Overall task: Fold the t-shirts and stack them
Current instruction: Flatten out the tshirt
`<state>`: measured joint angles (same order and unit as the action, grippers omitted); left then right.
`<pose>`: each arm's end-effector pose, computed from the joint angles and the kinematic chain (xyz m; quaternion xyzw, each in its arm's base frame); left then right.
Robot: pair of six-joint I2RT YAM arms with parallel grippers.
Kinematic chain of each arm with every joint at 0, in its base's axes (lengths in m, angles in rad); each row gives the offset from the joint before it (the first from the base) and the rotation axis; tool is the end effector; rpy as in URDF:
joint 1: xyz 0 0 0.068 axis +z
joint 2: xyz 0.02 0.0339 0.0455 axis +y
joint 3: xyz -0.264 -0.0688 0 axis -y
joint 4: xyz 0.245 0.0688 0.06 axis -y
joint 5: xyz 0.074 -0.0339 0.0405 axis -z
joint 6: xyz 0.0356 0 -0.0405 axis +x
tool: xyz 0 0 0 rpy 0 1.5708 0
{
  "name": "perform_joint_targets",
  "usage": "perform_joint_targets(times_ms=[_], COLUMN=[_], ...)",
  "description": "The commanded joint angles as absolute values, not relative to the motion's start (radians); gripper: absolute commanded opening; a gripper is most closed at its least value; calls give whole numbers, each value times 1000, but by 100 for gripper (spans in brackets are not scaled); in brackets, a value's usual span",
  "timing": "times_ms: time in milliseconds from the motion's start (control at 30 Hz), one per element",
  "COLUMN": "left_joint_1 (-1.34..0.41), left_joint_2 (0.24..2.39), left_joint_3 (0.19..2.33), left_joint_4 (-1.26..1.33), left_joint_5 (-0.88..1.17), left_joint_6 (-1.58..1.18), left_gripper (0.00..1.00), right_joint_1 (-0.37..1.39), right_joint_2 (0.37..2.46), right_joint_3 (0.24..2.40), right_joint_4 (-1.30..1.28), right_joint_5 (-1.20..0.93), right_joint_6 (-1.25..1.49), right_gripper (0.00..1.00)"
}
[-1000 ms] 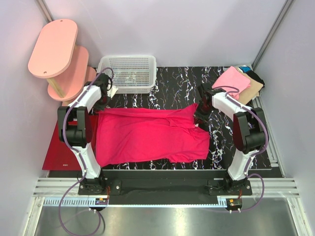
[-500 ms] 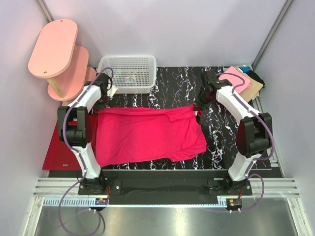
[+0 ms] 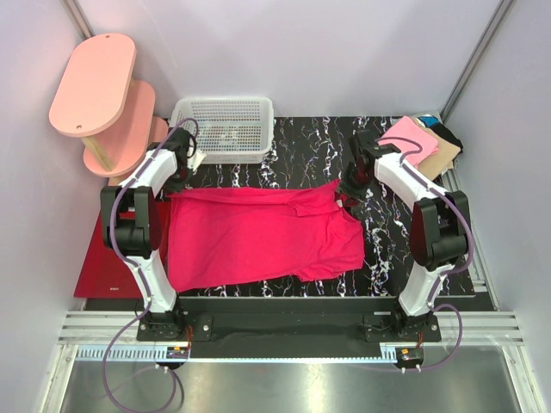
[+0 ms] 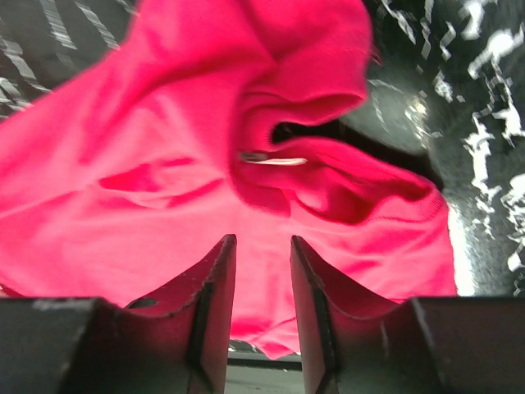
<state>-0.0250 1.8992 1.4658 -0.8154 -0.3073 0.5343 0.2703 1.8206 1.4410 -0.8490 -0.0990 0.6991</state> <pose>0.3870 0.0011 0.2126 0.2457 0.9443 0.1861 0.1152 0.3573 0.1027 0.2312 0.2012 0.9635 0.1224 0.1277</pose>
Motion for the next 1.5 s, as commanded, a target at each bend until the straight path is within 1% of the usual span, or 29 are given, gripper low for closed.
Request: perform_joint_targets(times_ms=[0, 267, 567, 667, 800, 900, 1000, 1033, 1067, 1167, 1467], left_joint_1=[-17, -17, -17, -17, -18, -18, -17, -18, -17, -18, -18], left_joint_2=[1855, 1861, 1859, 1861, 1862, 1861, 1861, 1861, 1861, 1858, 1758], left_joint_3=[1468, 1473, 1462, 1463, 1465, 1463, 1463, 1463, 1463, 1466, 1465], left_joint_4=[-795, -793, -793, -793, -795, -792, -792, -792, -793, -792, -804], left_joint_5=[-328, -325, -324, -325, -324, -324, -324, -324, -324, -328, -330], left_joint_6=[552, 549, 548, 546, 546, 548, 545, 545, 545, 548, 552], left_gripper=[0, 0, 0, 0, 0, 0, 0, 0, 0, 0, 0], right_joint_1=[262, 262, 262, 262, 262, 262, 262, 262, 264, 262, 264], right_joint_2=[1813, 1792, 1828, 1841, 1853, 1864, 1868, 1865, 1861, 1826, 1582], right_joint_3=[1402, 1350, 1387, 1394, 1393, 1397, 1402, 1405, 1408, 1416, 1375], right_joint_4=[-830, -808, -798, -798, -787, -779, -776, -776, -776, -776, -802], right_joint_5=[-121, -124, -135, -137, -144, -150, -161, -164, -176, -184, -155], right_joint_6=[690, 692, 689, 689, 692, 693, 695, 696, 701, 704, 704], right_gripper=[41, 41, 39, 36, 25, 22, 11, 3, 0, 0, 0])
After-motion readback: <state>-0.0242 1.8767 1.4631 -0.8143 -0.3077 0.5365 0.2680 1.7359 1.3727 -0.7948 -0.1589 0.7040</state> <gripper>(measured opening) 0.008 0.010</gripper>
